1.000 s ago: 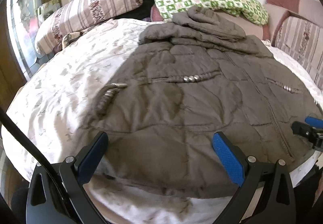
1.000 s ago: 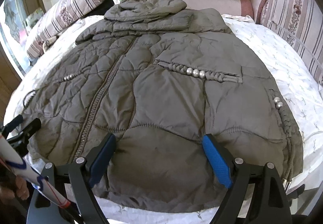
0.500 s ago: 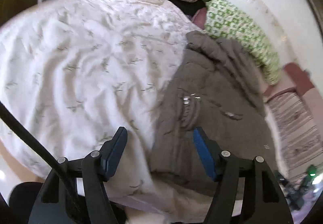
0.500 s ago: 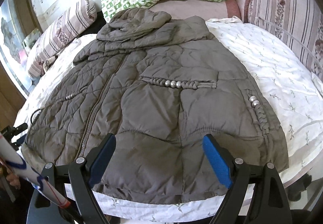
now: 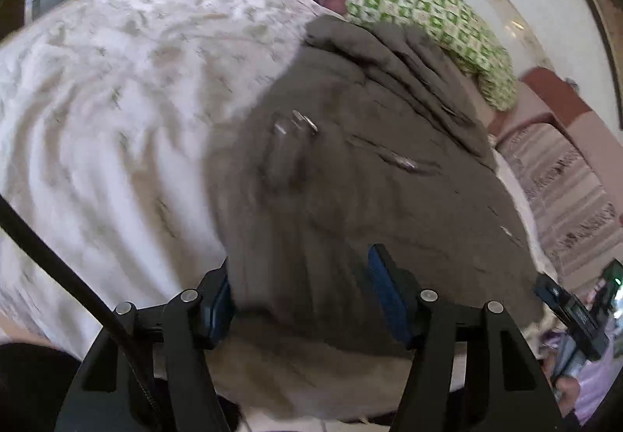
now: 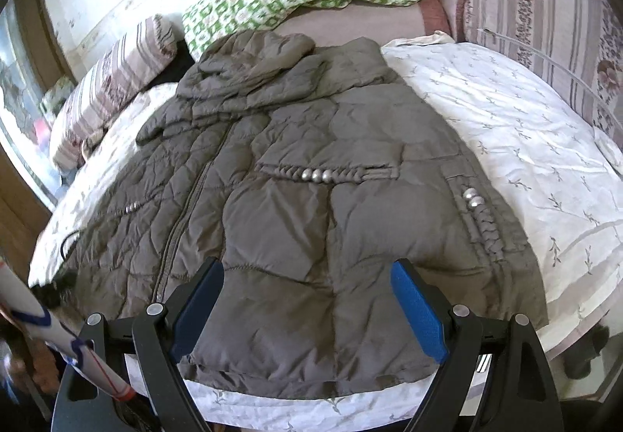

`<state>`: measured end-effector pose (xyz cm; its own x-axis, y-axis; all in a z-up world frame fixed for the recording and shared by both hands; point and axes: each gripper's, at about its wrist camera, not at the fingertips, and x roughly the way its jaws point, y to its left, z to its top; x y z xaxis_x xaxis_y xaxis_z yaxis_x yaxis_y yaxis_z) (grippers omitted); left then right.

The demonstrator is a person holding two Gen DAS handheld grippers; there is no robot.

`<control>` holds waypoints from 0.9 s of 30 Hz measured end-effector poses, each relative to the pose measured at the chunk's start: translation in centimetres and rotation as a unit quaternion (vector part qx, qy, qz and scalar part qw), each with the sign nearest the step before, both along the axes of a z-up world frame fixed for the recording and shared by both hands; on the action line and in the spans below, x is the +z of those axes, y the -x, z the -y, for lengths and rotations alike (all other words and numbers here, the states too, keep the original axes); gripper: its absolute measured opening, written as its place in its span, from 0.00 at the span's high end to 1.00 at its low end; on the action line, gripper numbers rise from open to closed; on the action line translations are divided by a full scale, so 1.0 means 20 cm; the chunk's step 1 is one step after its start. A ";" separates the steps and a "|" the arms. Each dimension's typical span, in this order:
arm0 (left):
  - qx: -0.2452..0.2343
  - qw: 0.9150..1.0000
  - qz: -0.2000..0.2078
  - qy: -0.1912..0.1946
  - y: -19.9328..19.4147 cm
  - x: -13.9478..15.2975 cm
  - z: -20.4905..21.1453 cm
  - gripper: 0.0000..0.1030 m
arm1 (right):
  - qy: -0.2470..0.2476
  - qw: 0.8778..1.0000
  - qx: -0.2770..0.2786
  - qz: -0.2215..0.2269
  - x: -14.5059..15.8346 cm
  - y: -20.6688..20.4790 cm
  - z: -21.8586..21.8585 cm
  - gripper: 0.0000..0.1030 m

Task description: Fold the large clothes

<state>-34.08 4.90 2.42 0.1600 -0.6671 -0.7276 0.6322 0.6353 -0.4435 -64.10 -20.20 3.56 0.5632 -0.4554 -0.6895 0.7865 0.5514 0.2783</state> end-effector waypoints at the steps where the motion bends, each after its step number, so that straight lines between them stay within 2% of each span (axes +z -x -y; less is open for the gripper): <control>1: -0.007 1.000 -0.016 0.005 0.04 -0.01 0.00 0.40 | 0.000 1.000 -0.004 0.004 0.01 0.01 0.01 0.12; 3: -0.015 1.000 -0.016 0.006 0.12 -0.02 0.01 0.40 | 0.000 1.000 -0.017 0.010 0.02 0.05 0.04 0.12; 6: -0.013 1.000 0.025 0.002 0.18 0.00 0.00 0.40 | -0.003 0.999 -0.037 0.023 0.04 0.12 0.07 0.12; 8: 0.007 1.000 0.019 0.022 0.13 0.03 -0.02 0.40 | 0.000 0.999 -0.048 0.024 0.05 0.16 0.09 0.12; 13: 0.048 0.999 0.011 0.022 0.02 0.02 0.01 0.40 | -0.001 0.996 -0.082 0.034 0.07 0.29 0.15 0.12; 16: 0.040 0.999 0.013 0.024 0.02 0.02 0.04 0.40 | -0.010 0.993 -0.107 0.039 0.06 0.38 0.20 0.12; 18: 0.023 0.999 0.031 0.023 0.07 0.03 0.06 0.42 | -0.025 0.990 -0.130 0.051 0.04 0.47 0.25 0.12; 19: 0.016 0.999 0.045 0.019 0.10 0.04 0.07 0.48 | -0.034 0.988 -0.140 0.057 0.03 0.51 0.27 0.12; 22: 0.015 0.997 0.067 0.020 0.11 0.06 0.07 0.57 | -0.076 0.977 -0.178 0.095 -0.05 0.67 0.34 0.12; 27: 0.020 0.998 0.061 0.009 0.10 0.03 0.09 0.58 | -0.150 0.957 -0.191 0.160 -0.18 0.81 0.41 0.12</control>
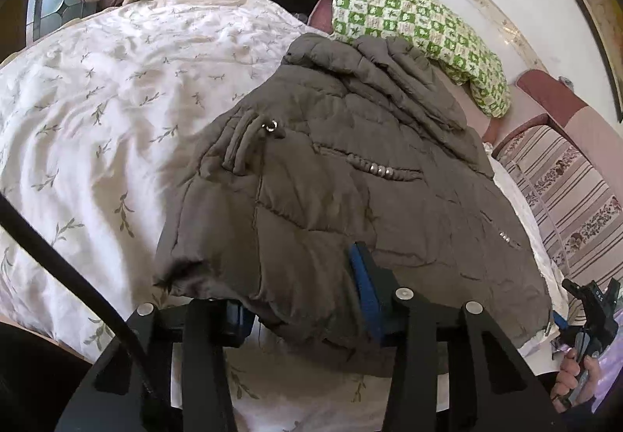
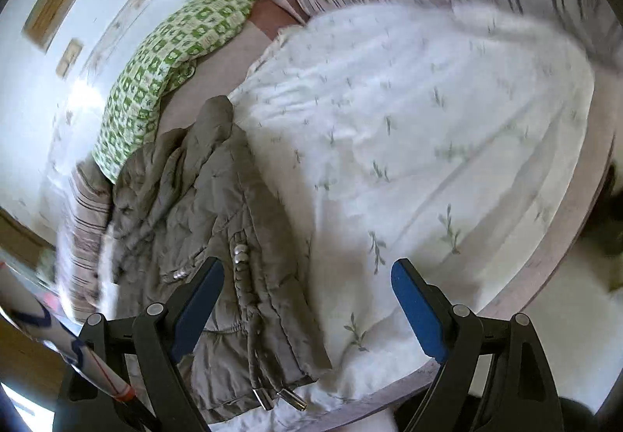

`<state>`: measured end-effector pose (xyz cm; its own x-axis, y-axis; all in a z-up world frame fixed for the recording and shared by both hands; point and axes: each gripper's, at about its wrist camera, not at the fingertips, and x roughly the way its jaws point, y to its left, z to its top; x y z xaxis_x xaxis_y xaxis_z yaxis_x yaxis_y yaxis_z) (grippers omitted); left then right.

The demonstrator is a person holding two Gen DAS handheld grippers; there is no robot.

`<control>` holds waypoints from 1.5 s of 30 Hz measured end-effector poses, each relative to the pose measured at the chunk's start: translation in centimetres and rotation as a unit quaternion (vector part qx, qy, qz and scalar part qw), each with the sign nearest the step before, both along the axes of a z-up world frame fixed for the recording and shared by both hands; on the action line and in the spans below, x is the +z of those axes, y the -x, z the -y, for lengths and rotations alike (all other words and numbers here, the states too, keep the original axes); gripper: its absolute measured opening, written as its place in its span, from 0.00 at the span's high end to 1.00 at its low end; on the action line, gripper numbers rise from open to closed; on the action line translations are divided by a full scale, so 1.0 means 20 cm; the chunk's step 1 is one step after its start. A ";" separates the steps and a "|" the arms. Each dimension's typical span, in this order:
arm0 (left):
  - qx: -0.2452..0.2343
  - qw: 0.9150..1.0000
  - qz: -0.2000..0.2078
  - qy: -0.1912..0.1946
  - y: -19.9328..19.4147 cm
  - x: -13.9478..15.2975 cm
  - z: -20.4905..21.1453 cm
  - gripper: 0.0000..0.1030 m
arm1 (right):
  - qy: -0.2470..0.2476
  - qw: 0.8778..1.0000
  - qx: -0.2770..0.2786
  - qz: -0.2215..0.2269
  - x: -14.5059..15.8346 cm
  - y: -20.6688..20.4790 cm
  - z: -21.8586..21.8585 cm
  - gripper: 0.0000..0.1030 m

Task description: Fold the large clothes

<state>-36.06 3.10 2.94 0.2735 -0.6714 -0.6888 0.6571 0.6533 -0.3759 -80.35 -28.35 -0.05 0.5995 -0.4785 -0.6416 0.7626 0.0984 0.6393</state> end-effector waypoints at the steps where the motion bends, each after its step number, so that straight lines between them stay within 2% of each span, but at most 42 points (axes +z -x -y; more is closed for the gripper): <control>1: 0.000 1.000 -0.001 -0.003 0.00 -0.01 0.01 0.58 | -0.016 1.000 0.010 0.017 -0.03 -0.01 0.02 0.12; 2: 0.000 1.000 -0.002 -0.004 0.00 -0.01 0.00 0.58 | -0.029 0.999 0.021 0.030 -0.06 -0.02 0.02 0.12; 4: 0.001 1.000 -0.005 -0.004 -0.01 -0.02 0.00 0.58 | -0.022 0.999 0.026 0.025 -0.06 -0.06 0.01 0.11; 8: 0.001 1.000 -0.003 -0.006 0.00 -0.02 0.00 0.58 | -0.025 0.996 0.077 0.037 -0.06 -0.18 -0.04 0.11; 11: 0.001 1.000 -0.003 -0.006 0.00 -0.02 0.00 0.58 | -0.025 0.991 0.124 0.034 -0.07 -0.31 -0.15 0.12; 13: 0.001 1.000 -0.001 -0.007 0.00 -0.03 0.00 0.58 | -0.023 0.989 0.144 0.031 -0.09 -0.38 -0.23 0.16; 14: 0.000 1.000 0.002 -0.009 0.00 -0.03 0.00 0.58 | -0.015 0.988 0.153 0.017 -0.08 -0.42 -0.28 0.23; 17: 0.000 1.000 0.011 -0.014 0.01 -0.02 0.01 0.58 | 0.018 0.987 0.156 -0.022 -0.05 -0.48 -0.31 0.54; 18: 0.000 1.000 0.016 -0.018 0.02 -0.02 0.01 0.58 | 0.024 0.988 0.151 -0.021 -0.04 -0.48 -0.31 0.59; 20: -0.003 0.999 0.035 -0.028 0.04 -0.02 0.02 0.58 | 0.047 0.988 0.142 -0.031 0.00 -0.50 -0.30 0.59; 22: -0.007 0.997 0.062 -0.043 0.07 -0.01 0.04 0.58 | 0.074 0.986 0.129 -0.070 0.04 -0.52 -0.29 0.59; 23: -0.008 0.996 0.072 -0.047 0.08 -0.01 0.05 0.58 | 0.078 0.985 0.125 -0.094 0.03 -0.54 -0.29 0.59; 25: -0.009 0.995 0.086 -0.056 0.09 0.00 0.06 0.57 | 0.055 0.983 0.139 -0.105 -0.03 -0.57 -0.26 0.58; 27: -0.005 0.993 0.095 -0.068 0.10 -0.01 0.06 0.51 | 0.046 0.984 0.139 -0.099 -0.06 -0.56 -0.26 0.58; 29: 0.000 0.992 0.099 -0.083 0.10 -0.03 0.07 0.45 | 0.059 0.980 0.146 -0.123 -0.05 -0.57 -0.28 0.58; 32: 0.003 0.989 0.109 -0.096 0.10 -0.04 0.09 0.42 | 0.089 0.970 0.154 -0.166 -0.05 -0.62 -0.33 0.54; 36: 0.002 0.984 0.132 -0.116 0.13 -0.04 0.12 0.40 | 0.103 0.968 0.153 -0.171 -0.05 -0.63 -0.33 0.53; 45: 0.007 0.979 0.156 -0.133 0.16 -0.05 0.13 0.36 | 0.109 0.968 0.152 -0.169 -0.05 -0.65 -0.35 0.51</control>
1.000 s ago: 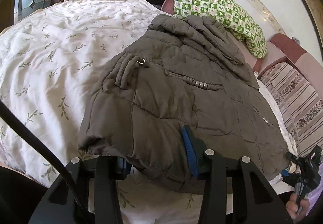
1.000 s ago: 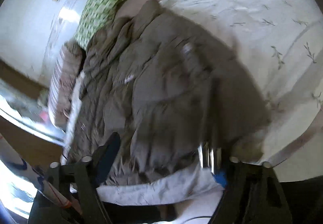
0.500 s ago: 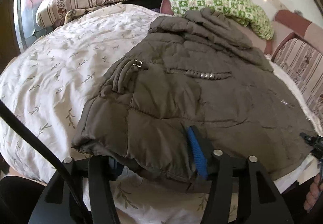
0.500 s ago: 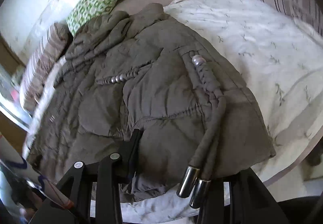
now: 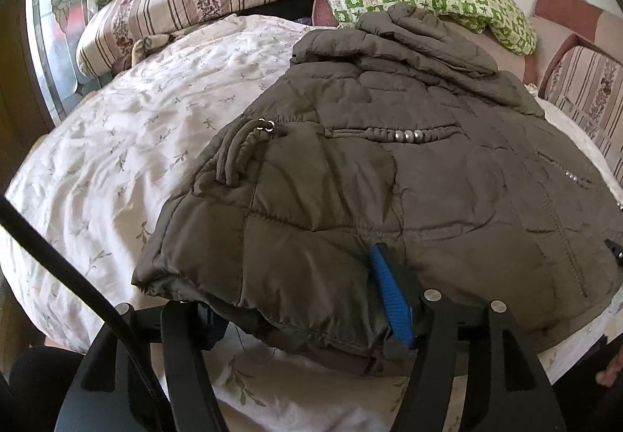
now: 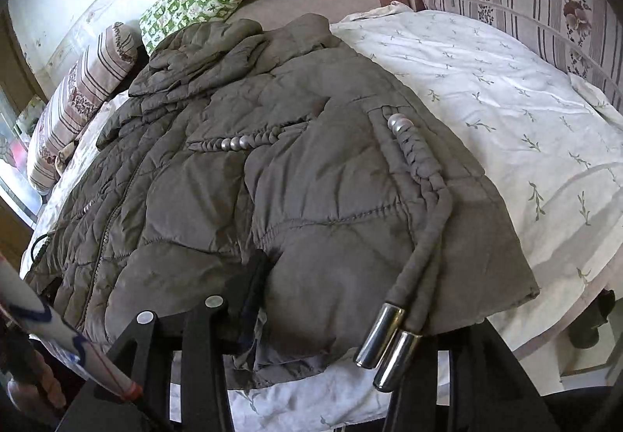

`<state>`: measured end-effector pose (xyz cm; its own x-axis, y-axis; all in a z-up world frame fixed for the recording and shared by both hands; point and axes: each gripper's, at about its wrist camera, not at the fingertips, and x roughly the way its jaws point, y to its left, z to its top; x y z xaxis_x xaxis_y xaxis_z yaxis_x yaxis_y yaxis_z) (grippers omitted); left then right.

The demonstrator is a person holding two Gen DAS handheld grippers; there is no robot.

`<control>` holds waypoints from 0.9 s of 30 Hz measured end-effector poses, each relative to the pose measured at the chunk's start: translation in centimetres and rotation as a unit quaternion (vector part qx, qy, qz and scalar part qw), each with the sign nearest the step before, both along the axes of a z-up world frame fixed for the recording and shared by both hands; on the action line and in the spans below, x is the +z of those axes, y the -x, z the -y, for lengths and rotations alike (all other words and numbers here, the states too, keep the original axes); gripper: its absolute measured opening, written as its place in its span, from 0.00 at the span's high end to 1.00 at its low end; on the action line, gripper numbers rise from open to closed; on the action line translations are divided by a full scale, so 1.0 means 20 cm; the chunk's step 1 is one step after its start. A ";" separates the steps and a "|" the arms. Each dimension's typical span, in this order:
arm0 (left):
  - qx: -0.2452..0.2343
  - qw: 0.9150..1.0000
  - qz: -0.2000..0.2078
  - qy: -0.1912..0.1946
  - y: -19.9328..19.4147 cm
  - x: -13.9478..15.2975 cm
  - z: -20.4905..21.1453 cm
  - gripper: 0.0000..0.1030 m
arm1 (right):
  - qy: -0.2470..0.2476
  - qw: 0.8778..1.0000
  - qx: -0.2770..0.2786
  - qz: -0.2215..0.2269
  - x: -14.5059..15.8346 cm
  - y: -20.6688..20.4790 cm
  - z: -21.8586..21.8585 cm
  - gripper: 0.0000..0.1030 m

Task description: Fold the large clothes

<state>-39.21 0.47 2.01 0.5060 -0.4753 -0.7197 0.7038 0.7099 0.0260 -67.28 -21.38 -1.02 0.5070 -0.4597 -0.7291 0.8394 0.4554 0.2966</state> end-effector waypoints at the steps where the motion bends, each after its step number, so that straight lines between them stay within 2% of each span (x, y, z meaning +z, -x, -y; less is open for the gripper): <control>1: -0.001 1.000 0.007 -0.005 0.01 0.00 0.00 0.36 | -0.002 1.000 -0.002 0.005 0.00 0.01 0.00 0.51; 4: 0.001 1.000 0.017 -0.011 0.02 0.01 0.01 0.36 | -0.009 1.000 -0.005 0.016 0.00 0.02 0.01 0.51; 12: 0.011 1.000 0.007 -0.010 -0.01 0.02 0.03 0.36 | -0.030 0.999 -0.004 0.028 0.00 0.03 0.03 0.47; 17: 0.020 1.000 0.001 -0.013 -0.03 0.02 0.04 0.30 | -0.040 0.998 -0.009 0.037 0.00 0.04 0.04 0.45; 22: 0.017 1.000 0.006 -0.021 -0.03 0.01 0.05 0.29 | -0.032 0.999 -0.012 0.025 0.00 0.02 0.03 0.44; 27: 0.015 1.000 0.012 -0.023 -0.02 0.01 0.05 0.30 | -0.024 0.999 -0.014 0.018 0.00 0.02 0.02 0.51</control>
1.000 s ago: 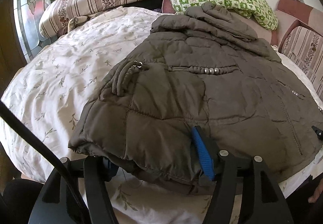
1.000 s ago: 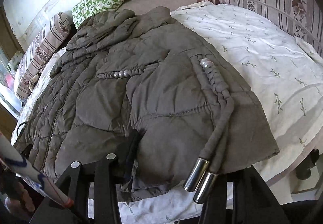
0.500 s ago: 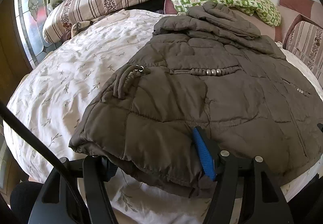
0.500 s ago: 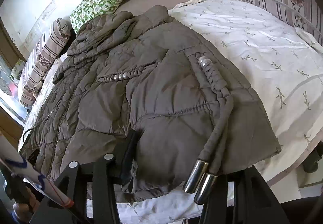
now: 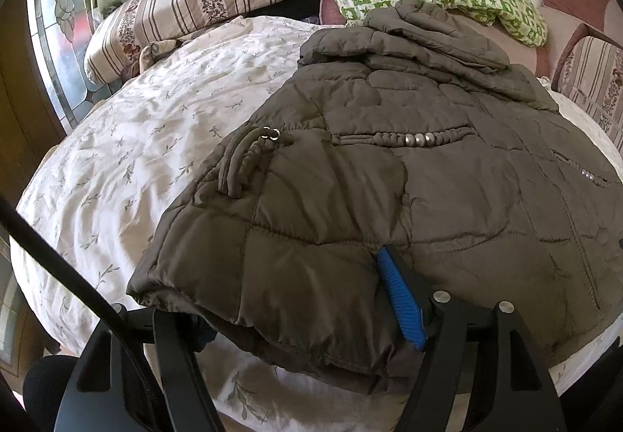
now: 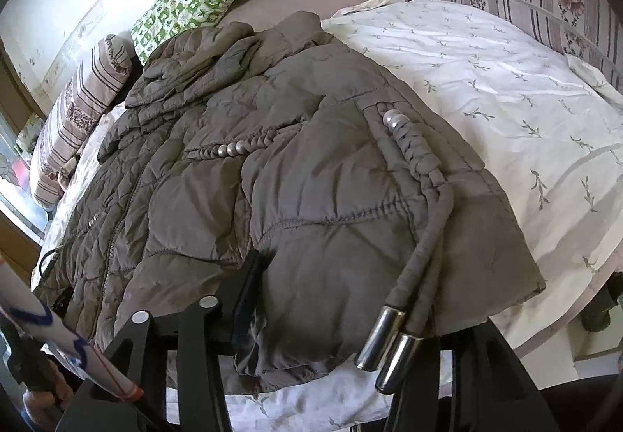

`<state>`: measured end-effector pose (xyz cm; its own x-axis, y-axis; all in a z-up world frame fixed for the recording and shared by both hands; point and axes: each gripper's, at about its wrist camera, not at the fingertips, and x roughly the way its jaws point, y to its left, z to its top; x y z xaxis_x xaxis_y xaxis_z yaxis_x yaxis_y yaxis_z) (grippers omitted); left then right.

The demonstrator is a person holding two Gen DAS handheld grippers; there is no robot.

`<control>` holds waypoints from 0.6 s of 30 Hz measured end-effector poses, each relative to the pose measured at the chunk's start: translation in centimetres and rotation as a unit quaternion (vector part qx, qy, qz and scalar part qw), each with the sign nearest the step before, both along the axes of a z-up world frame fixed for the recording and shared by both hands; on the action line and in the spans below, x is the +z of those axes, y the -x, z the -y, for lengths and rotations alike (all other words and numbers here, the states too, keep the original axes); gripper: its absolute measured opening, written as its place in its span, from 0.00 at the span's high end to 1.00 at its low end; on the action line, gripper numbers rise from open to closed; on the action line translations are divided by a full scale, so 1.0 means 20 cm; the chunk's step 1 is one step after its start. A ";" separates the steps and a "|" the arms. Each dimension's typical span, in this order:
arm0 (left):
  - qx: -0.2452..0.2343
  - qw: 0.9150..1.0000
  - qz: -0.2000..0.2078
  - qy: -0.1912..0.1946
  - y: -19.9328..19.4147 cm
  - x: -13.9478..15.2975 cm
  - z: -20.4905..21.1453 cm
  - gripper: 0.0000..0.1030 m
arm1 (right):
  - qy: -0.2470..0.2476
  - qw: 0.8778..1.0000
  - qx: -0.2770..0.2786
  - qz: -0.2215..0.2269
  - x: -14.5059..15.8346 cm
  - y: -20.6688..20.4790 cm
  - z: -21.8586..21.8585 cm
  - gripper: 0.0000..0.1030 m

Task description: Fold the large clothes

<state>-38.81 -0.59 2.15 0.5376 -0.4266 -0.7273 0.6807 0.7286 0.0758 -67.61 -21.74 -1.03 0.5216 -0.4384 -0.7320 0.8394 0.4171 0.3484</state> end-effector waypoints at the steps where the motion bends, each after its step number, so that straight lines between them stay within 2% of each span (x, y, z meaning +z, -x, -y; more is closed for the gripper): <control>1: 0.001 1.000 0.000 0.000 0.00 0.00 0.00 0.30 | 0.000 1.000 0.000 0.000 0.00 0.00 0.00 0.52; 18: 0.014 1.000 0.017 -0.015 0.02 -0.01 0.03 0.28 | 0.011 1.000 0.006 -0.021 0.00 -0.02 -0.01 0.49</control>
<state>-39.20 -1.18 1.94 0.5737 -0.3890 -0.7207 0.6571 0.7440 0.1215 -67.25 -21.63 -1.01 0.4957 -0.4488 -0.7435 0.8479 0.4354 0.3025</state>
